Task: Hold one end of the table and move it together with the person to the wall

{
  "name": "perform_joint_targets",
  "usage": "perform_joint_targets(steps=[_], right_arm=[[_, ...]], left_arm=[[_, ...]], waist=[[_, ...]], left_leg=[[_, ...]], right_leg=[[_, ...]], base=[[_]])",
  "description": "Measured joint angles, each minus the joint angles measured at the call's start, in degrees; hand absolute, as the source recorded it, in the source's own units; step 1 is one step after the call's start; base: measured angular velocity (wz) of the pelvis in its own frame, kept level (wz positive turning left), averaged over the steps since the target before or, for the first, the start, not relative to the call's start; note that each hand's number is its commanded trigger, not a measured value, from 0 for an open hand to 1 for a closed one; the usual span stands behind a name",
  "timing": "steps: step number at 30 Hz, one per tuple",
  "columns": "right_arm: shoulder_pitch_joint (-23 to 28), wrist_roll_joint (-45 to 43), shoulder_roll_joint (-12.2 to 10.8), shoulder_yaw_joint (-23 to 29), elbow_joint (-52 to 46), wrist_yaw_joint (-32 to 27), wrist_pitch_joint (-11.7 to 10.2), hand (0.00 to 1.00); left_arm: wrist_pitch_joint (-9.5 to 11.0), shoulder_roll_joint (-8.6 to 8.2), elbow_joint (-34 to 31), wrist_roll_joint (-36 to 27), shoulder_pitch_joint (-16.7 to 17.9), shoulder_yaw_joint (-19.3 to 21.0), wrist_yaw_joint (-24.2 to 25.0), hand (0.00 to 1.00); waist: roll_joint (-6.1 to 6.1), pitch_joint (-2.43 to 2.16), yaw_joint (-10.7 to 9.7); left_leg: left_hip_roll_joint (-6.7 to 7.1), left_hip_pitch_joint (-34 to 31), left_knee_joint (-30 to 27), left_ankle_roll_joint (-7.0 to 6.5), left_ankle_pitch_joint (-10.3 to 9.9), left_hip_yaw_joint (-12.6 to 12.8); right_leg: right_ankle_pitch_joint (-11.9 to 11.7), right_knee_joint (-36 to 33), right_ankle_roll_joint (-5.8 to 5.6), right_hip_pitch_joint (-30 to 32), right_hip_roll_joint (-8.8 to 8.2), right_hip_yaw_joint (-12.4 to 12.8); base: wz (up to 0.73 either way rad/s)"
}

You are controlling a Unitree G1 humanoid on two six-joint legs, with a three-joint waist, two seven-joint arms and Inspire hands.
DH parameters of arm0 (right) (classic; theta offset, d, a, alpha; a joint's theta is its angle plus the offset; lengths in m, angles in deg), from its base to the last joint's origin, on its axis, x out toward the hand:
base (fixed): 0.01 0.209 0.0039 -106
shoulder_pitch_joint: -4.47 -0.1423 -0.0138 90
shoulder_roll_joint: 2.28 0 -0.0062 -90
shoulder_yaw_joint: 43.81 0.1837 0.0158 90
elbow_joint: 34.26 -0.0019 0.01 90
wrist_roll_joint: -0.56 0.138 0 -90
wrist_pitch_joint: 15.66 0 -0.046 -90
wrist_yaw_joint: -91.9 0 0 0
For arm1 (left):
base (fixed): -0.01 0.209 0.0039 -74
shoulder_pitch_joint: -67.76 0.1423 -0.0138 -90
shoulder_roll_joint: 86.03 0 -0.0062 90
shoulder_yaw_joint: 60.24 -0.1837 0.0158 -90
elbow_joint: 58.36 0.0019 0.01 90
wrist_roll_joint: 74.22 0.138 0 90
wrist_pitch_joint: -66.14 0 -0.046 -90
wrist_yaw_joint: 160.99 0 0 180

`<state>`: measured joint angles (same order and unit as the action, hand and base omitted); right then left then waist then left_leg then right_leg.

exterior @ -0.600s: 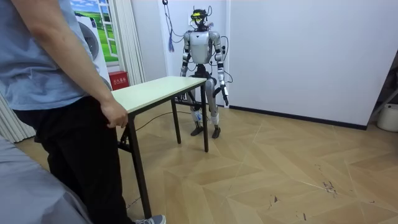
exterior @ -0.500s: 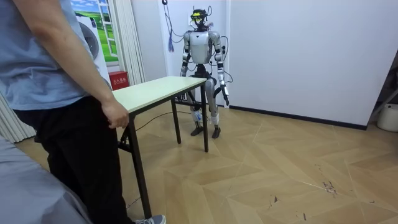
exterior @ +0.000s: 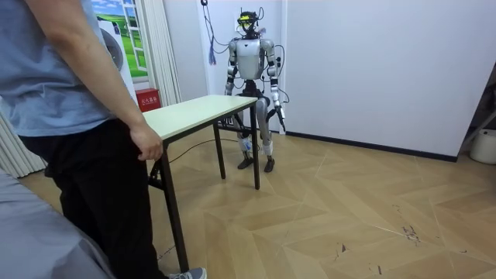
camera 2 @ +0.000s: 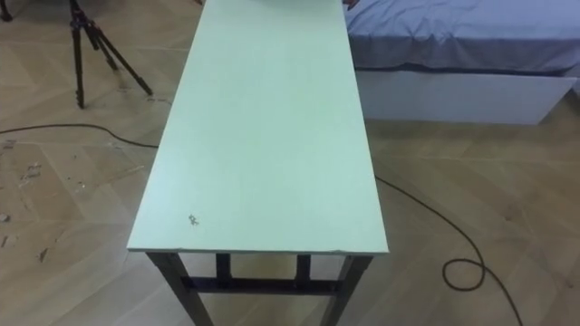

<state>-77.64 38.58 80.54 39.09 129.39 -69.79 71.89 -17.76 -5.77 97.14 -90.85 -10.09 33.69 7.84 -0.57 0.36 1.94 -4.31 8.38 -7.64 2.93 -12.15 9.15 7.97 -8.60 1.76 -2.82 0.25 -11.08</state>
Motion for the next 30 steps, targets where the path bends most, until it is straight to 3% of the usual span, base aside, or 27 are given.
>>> perform_joint_targets(steps=[5,12,19,22,24,27,30], right_arm=[[0.2,4.0,0.2,0.0,-1.7,3.6,0.9,0.00],[1.8,6.9,1.1,-0.1,-12.2,5.9,1.6,0.00],[9.2,13.0,1.2,-0.1,-31.0,11.5,3.4,0.00],[12.1,17.4,1.0,-0.7,-36.6,12.6,4.1,0.00],[13.7,20.5,1.3,-2.3,-40.5,13.1,5.1,0.00],[14.9,20.4,1.6,-4.4,-45.3,14.0,5.4,0.00],[15.0,20.4,2.0,-6.7,-50.8,15.5,7.2,0.00]], left_arm=[[-2.2,-0.33,0.2,-14.4,0.2,-2.0,9.0,0.00],[-4.1,0.10,-3.5,-28.0,1.6,-3.8,18.8,0.00],[-4.9,1.12,-18.0,-45.8,7.4,-8.7,26.8,0.00],[-5.4,1.49,-23.2,-52.4,9.4,-10.8,28.0,0.00],[-5.3,2.62,-29.3,-56.6,11.8,-14.0,28.4,0.00],[-5.3,3.34,-35.7,-58.1,12.9,-17.6,29.5,0.00],[-6.3,3.39,-40.6,-58.2,13.3,-21.6,30.3,0.00]], waist=[[0.39,-0.06,1.2],[1.15,0.18,1.6],[1.43,-0.16,1.5],[1.19,-0.14,1.3],[0.87,0.04,1.1],[0.73,0.08,0.7],[0.70,0.07,-0.4]], left_leg=[[-0.03,-0.9,-0.1,0.00,0.0,0.1],[-0.05,-1.0,-0.2,0.00,0.0,0.1],[0.00,-1.9,-0.3,0.00,0.0,0.1],[-0.01,-1.9,-0.3,0.00,0.0,0.0],[0.00,-2.0,-0.3,0.00,0.0,0.0],[0.22,-2.0,-0.3,0.00,0.0,0.1],[0.50,-2.5,-1.0,0.00,0.0,0.1]], right_leg=[[0.0,-0.1,-0.01,0.9,0.00,0.0],[0.0,-0.1,0.00,0.9,-0.09,-0.5],[0.1,-0.3,-0.11,1.6,-0.37,-1.4],[0.2,-0.4,-0.09,1.4,-0.43,-1.7],[0.3,-0.9,-0.06,1.8,-0.52,-1.6],[0.6,-1.2,-0.20,1.8,-0.69,-1.5],[0.6,-1.5,-0.31,2.1,-1.06,-1.5]], base=[[0.01],[0.01],[0.05],[0.00],[0.00],[0.04],[0.04]])
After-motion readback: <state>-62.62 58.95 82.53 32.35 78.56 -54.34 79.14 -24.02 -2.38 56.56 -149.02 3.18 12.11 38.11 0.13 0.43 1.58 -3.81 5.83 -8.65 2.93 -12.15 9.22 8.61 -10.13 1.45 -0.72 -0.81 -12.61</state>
